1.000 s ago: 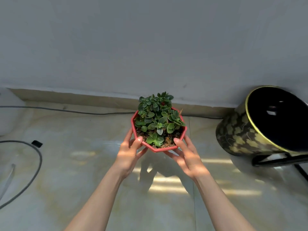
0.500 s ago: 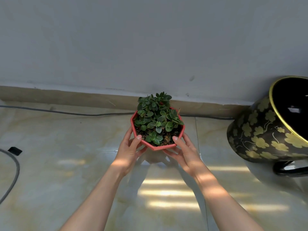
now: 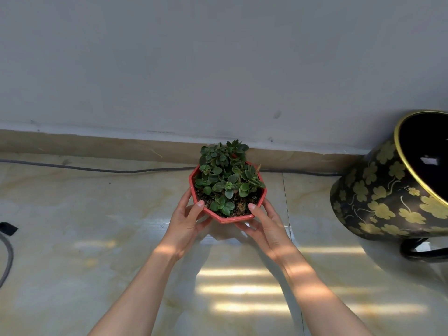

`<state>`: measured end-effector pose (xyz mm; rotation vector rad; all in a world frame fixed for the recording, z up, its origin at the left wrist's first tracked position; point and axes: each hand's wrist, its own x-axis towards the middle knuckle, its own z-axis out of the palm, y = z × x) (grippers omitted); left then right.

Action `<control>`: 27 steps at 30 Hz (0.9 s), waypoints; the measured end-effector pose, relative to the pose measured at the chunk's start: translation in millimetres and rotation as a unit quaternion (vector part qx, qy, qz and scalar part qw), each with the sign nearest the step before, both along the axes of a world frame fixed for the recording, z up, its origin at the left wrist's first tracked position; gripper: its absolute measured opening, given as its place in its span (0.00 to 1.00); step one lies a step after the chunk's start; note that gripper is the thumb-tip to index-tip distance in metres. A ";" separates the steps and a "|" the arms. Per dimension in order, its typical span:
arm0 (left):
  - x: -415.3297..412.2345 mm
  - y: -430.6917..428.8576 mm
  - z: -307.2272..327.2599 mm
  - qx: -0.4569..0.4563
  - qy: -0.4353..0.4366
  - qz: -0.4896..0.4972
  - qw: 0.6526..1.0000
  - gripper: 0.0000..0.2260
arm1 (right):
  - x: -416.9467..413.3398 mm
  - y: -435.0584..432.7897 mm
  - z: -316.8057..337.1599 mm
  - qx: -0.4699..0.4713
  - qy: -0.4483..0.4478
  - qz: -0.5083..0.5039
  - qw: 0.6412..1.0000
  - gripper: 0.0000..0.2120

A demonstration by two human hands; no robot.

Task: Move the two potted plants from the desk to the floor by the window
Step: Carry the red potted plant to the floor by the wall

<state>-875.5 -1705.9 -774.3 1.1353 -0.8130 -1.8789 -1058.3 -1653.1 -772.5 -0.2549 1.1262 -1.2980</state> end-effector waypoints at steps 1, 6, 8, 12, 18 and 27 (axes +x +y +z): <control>-0.1 -0.5 -0.7 -0.002 -0.003 0.000 1.000 0.26 | 0.3 -0.4 -1.0 -0.001 -0.004 -0.001 1.000 0.24; -0.1 -2.1 -1.8 -0.011 -0.016 -0.005 1.000 0.25 | 1.7 -1.2 -5.1 -0.007 -0.025 -0.010 1.000 0.24; 0.0 -2.4 -1.5 -0.010 -0.017 -0.005 1.000 0.24 | 2.0 -1.8 -4.8 -0.012 -0.029 -0.010 0.999 0.23; -1.4 -2.6 -1.6 -0.003 -0.015 -0.006 1.000 0.25 | 1.8 -1.2 -3.6 -0.017 -0.027 -0.010 0.999 0.22; -2.6 -1.4 -0.6 -0.001 -0.018 -0.008 1.000 0.26 | 1.8 -0.6 -2.2 -0.015 -0.024 -0.004 1.000 0.20; -7.2 3.2 2.0 0.007 -0.030 0.013 0.999 0.26 | -2.0 0.2 2.7 -0.002 0.002 -0.003 1.000 0.21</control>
